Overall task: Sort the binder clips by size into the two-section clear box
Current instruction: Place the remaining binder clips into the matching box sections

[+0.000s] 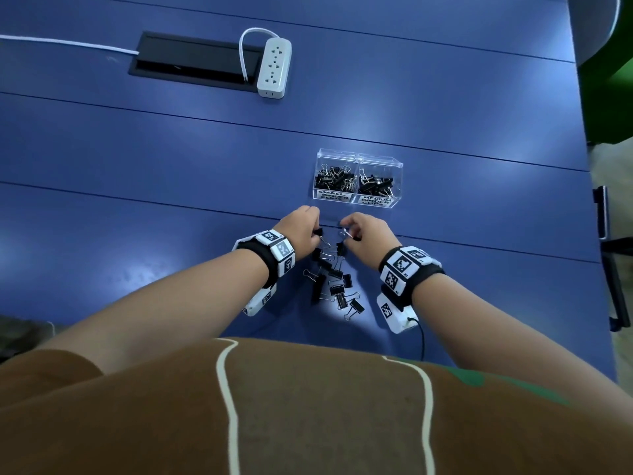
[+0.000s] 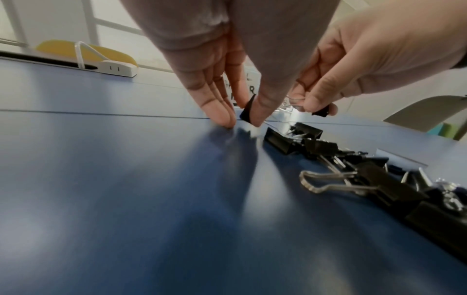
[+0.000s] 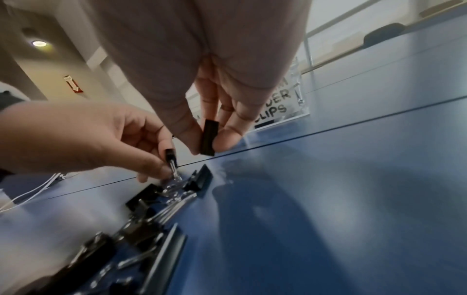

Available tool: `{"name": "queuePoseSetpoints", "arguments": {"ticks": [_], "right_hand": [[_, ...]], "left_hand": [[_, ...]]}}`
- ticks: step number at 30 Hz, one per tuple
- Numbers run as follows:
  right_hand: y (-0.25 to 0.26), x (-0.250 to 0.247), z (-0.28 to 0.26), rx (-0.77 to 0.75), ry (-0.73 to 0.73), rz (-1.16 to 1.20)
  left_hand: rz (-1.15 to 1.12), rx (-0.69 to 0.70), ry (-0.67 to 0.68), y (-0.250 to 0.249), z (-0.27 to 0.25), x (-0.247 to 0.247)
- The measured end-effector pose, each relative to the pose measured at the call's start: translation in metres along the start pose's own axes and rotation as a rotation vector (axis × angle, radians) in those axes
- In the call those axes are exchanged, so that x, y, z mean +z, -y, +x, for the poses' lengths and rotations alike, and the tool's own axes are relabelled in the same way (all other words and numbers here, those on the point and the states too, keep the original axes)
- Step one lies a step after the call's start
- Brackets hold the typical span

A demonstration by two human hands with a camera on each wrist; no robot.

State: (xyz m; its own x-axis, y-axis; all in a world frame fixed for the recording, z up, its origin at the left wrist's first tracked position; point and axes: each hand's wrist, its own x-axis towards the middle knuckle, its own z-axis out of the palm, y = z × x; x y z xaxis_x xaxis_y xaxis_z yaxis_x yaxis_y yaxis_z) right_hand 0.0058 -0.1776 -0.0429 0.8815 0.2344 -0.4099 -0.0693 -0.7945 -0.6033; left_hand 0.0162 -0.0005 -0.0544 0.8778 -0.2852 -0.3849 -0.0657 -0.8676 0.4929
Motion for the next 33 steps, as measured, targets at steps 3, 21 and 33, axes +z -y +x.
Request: {"name": "queuePoseSetpoints", "arguments": {"ticks": [3,21,33], "right_hand": [[0.004,0.009,-0.001,0.015,0.099,-0.126],[-0.007,-0.031,0.002,0.144,-0.223,0.163],[-0.006,-0.080,0.040,0.032,-0.397,0.012]], "left_hand": [[-0.035,-0.021,-0.003,0.002,-0.006,0.000],[0.095,0.116,0.110,-0.007,-0.002,0.000],[0.182,0.083,0.204,-0.003,-0.023,0.009]]}}
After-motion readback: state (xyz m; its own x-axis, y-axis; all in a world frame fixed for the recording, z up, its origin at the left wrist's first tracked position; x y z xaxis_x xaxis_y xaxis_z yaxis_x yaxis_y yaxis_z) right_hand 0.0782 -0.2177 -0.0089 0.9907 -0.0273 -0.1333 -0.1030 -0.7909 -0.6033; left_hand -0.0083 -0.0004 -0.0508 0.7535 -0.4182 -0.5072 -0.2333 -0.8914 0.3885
